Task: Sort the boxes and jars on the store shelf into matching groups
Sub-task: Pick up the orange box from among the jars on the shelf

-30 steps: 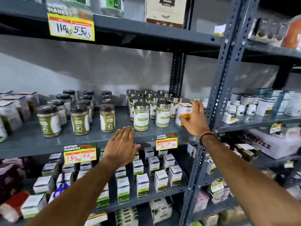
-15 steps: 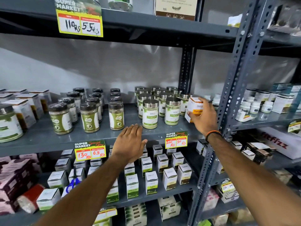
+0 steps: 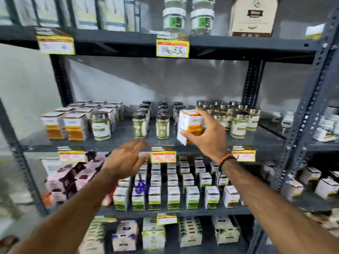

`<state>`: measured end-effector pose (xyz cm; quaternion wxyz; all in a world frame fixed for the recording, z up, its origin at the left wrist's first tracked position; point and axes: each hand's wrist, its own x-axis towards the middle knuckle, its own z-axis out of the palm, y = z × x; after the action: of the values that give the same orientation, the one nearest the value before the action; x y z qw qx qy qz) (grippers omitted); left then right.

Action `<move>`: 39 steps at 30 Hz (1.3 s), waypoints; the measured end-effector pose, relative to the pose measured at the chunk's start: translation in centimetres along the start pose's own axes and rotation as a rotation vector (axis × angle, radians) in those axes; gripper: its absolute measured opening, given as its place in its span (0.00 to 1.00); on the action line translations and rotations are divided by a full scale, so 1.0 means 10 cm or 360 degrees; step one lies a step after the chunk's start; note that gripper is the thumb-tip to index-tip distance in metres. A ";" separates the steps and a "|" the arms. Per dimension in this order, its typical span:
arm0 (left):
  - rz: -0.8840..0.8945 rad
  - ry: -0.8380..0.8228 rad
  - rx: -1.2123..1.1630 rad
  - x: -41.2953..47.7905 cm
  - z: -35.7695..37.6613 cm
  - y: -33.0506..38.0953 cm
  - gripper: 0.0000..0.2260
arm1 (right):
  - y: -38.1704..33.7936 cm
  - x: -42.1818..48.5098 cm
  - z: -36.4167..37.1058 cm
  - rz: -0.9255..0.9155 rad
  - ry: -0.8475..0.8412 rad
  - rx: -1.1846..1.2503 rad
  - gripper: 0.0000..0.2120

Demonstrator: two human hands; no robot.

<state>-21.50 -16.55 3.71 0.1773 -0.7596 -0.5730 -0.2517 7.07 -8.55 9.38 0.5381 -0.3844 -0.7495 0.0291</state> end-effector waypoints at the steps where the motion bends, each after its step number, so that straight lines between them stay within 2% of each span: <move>1: -0.0050 0.0046 0.0021 -0.15 -0.13 -0.24 0.21 | -0.19 -0.01 0.19 -0.0029 -0.0031 0.0062 0.35; 6: -0.0287 0.0173 0.0174 -0.81 -0.66 -1.55 0.21 | -1.02 0.04 1.26 -0.0044 -0.0132 0.0264 0.34; 9: -0.0457 0.0206 0.0231 -1.08 -0.82 -2.19 0.19 | -1.29 0.08 1.82 0.0006 -0.0131 0.0221 0.36; 16: -0.0712 -0.0009 0.0261 -1.11 -0.81 -3.04 0.20 | -1.48 0.12 2.53 0.0218 -0.0063 -0.0076 0.39; 19: -0.0796 -0.0060 0.0280 -1.12 -0.69 -3.22 0.22 | -1.48 0.13 2.68 0.0267 -0.0052 -0.0189 0.39; 24: -0.0656 -0.0097 0.0328 -1.13 -0.61 -3.41 0.28 | -1.45 0.17 2.86 0.0292 -0.0048 -0.0254 0.41; 29: -0.0632 -0.0124 0.0324 -1.12 -0.60 -3.44 0.29 | -1.54 0.14 2.86 0.0288 -0.0122 -0.0390 0.44; 32: -0.0648 -0.0136 0.0326 -1.13 -0.60 -3.44 0.30 | -1.71 0.12 2.67 0.0235 0.0008 -0.0523 0.42; 36: -0.0658 -0.0174 0.0337 -1.15 -0.58 -3.45 0.32 | -1.94 0.34 2.48 -0.0071 0.0215 -0.0559 0.33; 39: -0.0674 -0.0190 0.0330 -1.14 -0.58 -3.45 0.34 | -2.01 0.64 2.57 -0.0327 -0.0057 -0.0678 0.33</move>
<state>-58.15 -19.02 1.03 0.1635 -0.6138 -0.7516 -0.1778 -25.98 -9.27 12.84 0.4317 -0.4103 -0.7834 -0.1778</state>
